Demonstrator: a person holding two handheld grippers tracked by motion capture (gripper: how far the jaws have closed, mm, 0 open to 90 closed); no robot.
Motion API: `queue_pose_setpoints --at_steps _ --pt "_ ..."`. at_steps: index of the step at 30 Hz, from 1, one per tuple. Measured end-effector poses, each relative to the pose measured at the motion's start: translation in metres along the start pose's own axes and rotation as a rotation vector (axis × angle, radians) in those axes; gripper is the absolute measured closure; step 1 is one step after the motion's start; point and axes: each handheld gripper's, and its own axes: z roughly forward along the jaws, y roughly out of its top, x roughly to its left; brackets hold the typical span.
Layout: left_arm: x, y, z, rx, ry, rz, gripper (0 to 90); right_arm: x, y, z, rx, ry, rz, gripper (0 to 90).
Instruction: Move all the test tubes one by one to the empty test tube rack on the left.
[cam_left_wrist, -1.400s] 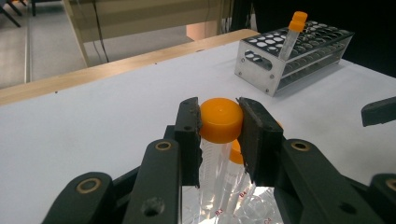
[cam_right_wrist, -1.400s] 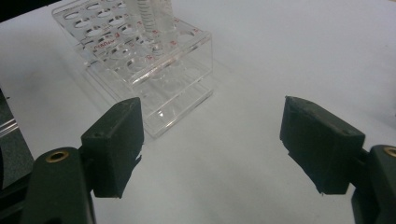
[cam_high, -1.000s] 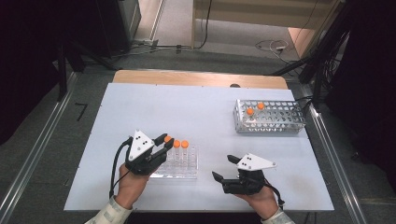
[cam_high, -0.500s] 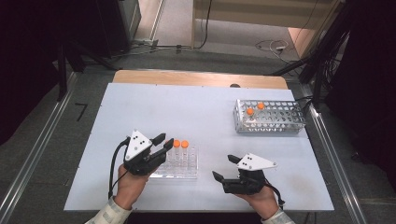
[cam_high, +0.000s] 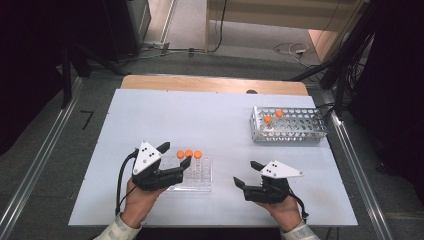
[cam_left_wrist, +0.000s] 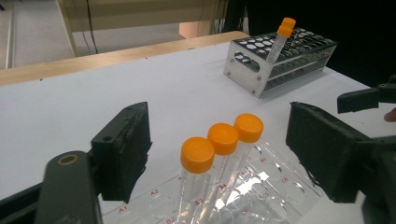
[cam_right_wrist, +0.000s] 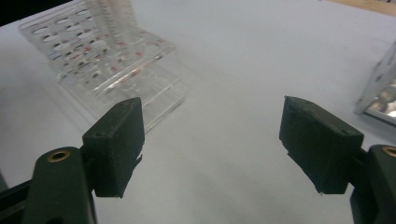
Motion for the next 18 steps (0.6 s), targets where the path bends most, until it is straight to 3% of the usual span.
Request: queue_pose_setpoints --at_steps 11,18 --pt "0.003 -0.001 -0.002 -0.015 0.004 -0.011 18.6 -0.037 0.008 0.0 -0.045 -0.148 0.072 21.5" --pt "0.004 0.0 -0.003 -0.022 0.012 -0.017 17.0 -0.062 0.018 0.009 -0.066 -0.255 0.109 23.0"
